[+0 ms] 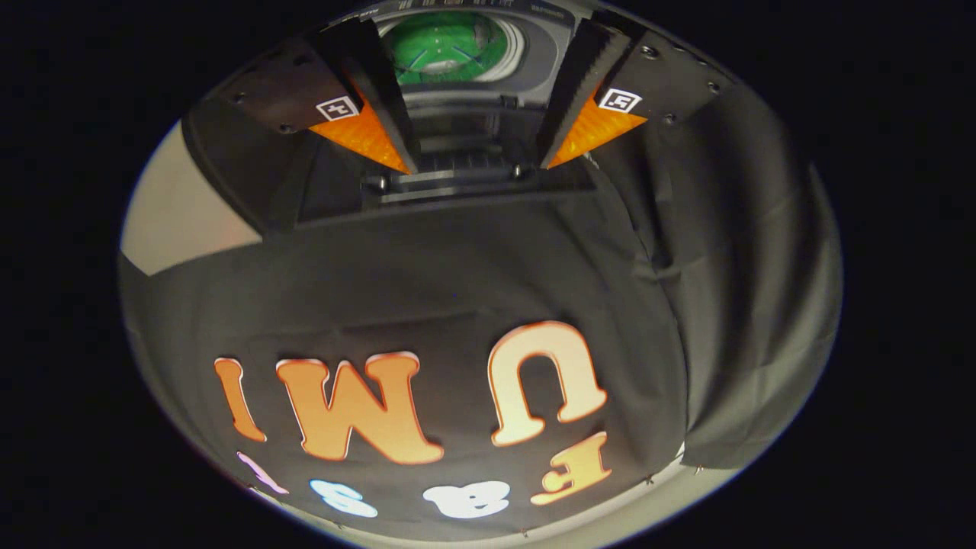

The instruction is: Put the clothes into the washing machine and then close the washing machine lid.

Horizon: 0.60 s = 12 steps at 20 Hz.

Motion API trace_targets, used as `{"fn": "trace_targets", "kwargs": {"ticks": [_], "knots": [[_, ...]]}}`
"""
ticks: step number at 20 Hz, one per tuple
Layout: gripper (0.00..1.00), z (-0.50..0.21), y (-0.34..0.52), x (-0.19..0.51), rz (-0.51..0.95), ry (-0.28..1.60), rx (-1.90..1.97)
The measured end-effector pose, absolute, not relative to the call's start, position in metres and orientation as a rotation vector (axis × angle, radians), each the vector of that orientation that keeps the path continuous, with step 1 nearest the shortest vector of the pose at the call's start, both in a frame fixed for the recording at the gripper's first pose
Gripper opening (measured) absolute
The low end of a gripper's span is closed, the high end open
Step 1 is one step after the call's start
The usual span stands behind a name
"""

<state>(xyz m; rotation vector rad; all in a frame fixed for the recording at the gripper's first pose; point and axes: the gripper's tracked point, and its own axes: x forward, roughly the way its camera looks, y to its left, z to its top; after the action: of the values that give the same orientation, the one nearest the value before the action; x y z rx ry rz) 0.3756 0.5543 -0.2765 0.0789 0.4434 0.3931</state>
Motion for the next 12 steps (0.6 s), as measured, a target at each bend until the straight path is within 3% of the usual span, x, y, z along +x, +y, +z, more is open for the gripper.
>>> {"fn": "trace_targets", "kwargs": {"ticks": [5, 12], "knots": [[0.98, -0.208, 0.542, 0.449, 0.366, 0.357, 0.064], [0.98, -0.245, 0.54, 0.521, 0.341, 0.392, -0.057]]}}
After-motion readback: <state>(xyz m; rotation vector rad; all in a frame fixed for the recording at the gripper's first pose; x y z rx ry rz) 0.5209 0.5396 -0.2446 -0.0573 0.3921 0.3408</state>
